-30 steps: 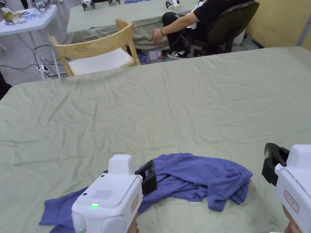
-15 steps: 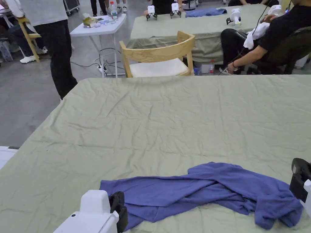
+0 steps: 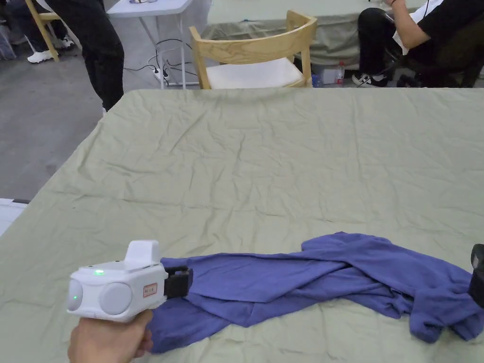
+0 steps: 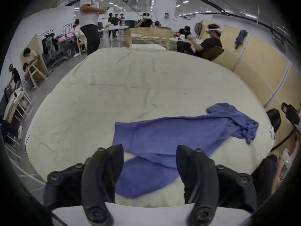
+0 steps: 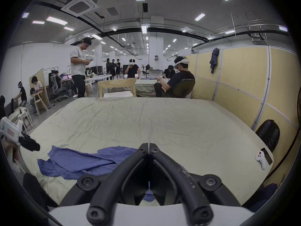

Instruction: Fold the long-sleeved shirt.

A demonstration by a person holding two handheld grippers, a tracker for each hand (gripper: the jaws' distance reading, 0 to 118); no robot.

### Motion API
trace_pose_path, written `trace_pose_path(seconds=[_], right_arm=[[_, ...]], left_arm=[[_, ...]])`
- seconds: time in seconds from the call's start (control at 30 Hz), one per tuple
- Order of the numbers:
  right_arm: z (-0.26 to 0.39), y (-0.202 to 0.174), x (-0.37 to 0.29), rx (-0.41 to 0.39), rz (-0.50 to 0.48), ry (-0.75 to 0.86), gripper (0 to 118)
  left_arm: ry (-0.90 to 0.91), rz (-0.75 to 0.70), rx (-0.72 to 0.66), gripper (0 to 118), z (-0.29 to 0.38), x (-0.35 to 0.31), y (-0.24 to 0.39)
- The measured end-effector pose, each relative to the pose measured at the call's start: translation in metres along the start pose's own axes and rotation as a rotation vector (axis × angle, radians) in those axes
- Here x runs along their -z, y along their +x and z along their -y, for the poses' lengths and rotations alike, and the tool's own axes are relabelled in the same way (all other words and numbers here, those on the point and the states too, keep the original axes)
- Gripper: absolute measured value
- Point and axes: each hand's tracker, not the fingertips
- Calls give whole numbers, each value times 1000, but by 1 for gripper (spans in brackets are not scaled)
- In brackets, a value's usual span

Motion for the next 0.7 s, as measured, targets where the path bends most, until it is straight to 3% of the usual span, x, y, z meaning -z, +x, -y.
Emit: trace_pose_path(seconds=[0.2,0.27,0.43,0.47,0.5,0.53,0.57,0.7], right_arm=[[9,0,25,-29,24,-65,2],[13,2,35,-17,23,-95,2],[22,-2,49,-27,27,-144,2],[23,-3,51,-31,29,-149,2],[25,-4,53,-32,27,-155,2],[27,-3,55,-29,22,-161,2],[28,-3,57,-27,19,-166,2],[31,1,59,-4,12,-182,2]], left_arm=[[-128,-47,21,68,-24,100,-33],[-212,-48,12,63,-25,129,-39],[-198,-3,-54,59,-14,160,-47],[-200,-5,-63,55,-15,156,-47],[-195,-12,-43,43,-12,154,-48],[-174,-25,18,22,-12,150,-45],[-162,-12,39,9,-13,147,-42],[-174,-64,65,7,-9,142,-23]])
